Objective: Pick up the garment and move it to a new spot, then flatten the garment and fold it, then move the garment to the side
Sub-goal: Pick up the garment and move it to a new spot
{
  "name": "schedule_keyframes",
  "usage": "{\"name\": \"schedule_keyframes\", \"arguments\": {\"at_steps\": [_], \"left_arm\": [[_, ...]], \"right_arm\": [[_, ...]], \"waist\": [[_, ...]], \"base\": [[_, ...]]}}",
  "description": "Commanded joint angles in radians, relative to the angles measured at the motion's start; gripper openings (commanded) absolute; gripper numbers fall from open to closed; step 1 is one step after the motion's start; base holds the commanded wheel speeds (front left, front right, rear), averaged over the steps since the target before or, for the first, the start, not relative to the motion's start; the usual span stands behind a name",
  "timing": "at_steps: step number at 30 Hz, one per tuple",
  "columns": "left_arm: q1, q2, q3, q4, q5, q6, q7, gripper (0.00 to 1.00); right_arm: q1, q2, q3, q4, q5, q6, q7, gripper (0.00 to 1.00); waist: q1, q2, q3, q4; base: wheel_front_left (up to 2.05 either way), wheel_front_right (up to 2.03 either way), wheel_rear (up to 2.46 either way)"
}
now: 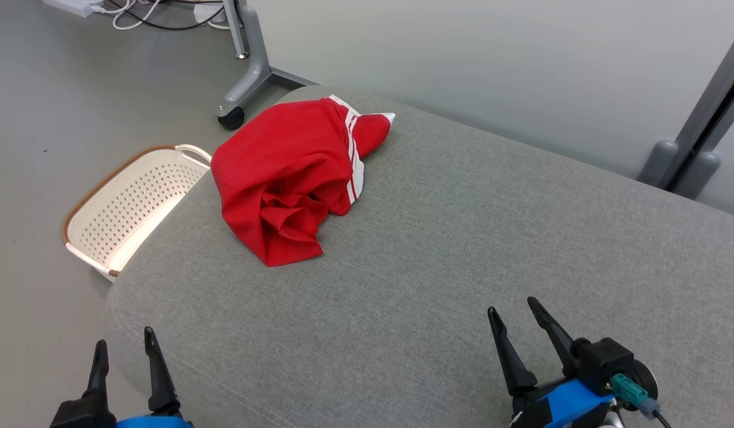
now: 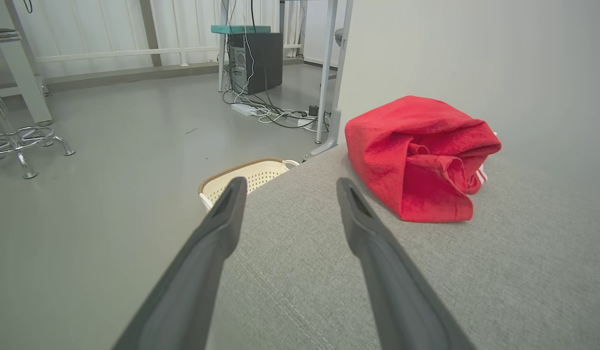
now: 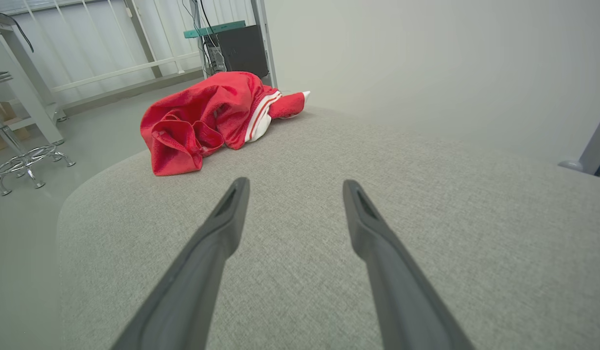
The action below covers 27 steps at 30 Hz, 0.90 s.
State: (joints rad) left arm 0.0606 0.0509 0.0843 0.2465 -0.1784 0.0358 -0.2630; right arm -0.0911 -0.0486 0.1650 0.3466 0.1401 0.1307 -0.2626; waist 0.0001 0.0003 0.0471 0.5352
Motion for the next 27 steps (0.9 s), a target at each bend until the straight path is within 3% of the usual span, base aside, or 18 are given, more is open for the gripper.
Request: {"name": "schedule_keyframes", "arguments": {"at_steps": [1,11,18,21,27], "left_arm": [[0.017,-0.002,0.002,-0.011,-0.008,0.007,-0.003,1.0],[-0.058,-0.001,-0.018,0.036,-0.03,-0.012,-0.003,1.0],[-0.173,-0.001,-0.005,0.127,-0.07,-0.042,-0.002,1.0],[-0.289,-0.001,0.023,0.192,-0.043,-0.071,-0.003,1.0],[-0.438,0.005,0.057,0.27,0.022,-0.075,-0.003,1.0]], "right_arm": [[-0.015,-0.007,0.009,0.01,-0.001,0.0,-0.003,1.0],[0.007,-0.035,0.003,-0.003,0.0,0.0,-0.003,1.0],[-0.027,-0.071,0.032,-0.032,0.011,0.0,-0.003,1.0],[-0.059,-0.103,0.054,-0.061,0.027,0.0,-0.003,1.0],[-0.11,-0.153,0.089,-0.101,0.047,0.0,-0.002,1.0]], "waist": [[-0.0001,-0.0003,0.009,0.006],[-0.0001,-0.0003,0.039,-0.005],[-0.0001,-0.0003,0.116,-0.068],[-0.0001,-0.0003,0.179,-0.116],[-0.0001,-0.0003,0.266,-0.176]], "base": [[0.0,0.0,0.0],[0.0,0.0,0.0],[0.0,0.0,0.0],[0.0,0.0,0.0],[0.0,0.0,0.0]]}}
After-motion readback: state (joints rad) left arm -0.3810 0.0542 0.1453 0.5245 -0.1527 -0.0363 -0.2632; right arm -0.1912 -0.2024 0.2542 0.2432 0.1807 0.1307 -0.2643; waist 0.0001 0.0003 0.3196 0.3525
